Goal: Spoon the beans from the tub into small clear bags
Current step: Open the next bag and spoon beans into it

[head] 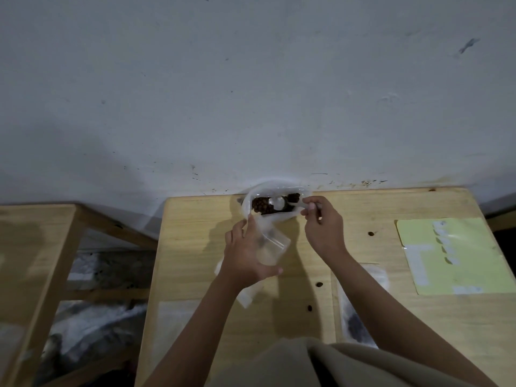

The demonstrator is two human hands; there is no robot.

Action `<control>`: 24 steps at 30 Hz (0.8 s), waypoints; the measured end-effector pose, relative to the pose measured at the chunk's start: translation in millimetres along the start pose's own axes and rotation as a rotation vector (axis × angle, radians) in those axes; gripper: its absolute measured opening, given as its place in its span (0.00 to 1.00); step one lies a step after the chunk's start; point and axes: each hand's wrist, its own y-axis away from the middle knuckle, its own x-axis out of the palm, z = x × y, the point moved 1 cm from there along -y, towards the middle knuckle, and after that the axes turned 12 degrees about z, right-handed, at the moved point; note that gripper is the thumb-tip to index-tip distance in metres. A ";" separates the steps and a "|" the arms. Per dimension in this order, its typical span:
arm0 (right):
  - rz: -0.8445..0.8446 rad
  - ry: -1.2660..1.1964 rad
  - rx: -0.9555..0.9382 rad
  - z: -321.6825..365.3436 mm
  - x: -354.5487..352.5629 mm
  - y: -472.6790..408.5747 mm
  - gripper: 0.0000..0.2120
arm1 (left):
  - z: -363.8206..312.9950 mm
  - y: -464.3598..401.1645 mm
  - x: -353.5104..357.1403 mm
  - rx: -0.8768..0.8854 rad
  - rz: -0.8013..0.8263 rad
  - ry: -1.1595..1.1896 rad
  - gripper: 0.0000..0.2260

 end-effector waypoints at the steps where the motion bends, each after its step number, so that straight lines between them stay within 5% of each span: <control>1: 0.010 -0.030 0.043 -0.2 5.7 -3.5 0.09 | 0.1 -1.4 -1.2 0.006 -0.006 0.001 0.59; 10: -0.009 -0.436 0.402 -4.2 26.6 -14.7 0.11 | 1.7 -5.8 -3.8 0.037 -0.032 0.045 0.58; 24: -0.042 -0.558 0.296 0.1 -35.5 29.1 0.12 | 5.3 11.1 1.6 0.010 -0.092 -0.046 0.57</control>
